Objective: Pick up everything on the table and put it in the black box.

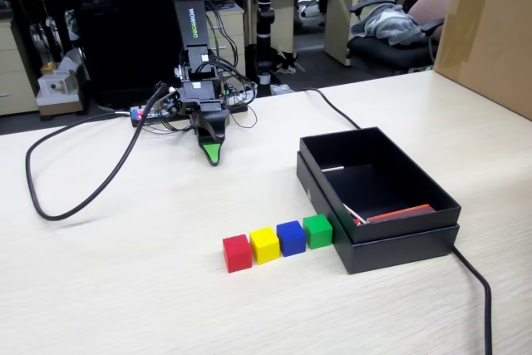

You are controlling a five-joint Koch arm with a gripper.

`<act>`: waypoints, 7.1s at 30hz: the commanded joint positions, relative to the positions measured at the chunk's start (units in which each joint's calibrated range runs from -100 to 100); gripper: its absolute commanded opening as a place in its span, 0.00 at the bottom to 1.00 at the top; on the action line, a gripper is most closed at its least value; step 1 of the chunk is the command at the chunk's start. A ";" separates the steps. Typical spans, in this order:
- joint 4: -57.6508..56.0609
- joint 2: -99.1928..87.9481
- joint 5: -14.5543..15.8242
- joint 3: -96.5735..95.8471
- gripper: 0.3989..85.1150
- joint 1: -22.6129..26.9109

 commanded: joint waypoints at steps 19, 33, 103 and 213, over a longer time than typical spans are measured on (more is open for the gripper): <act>-1.51 -0.01 -0.54 -1.48 0.59 0.00; -1.51 -0.01 -0.54 -1.48 0.59 0.00; -56.80 91.32 5.23 115.65 0.56 -0.78; -74.95 141.92 5.47 165.79 0.52 2.44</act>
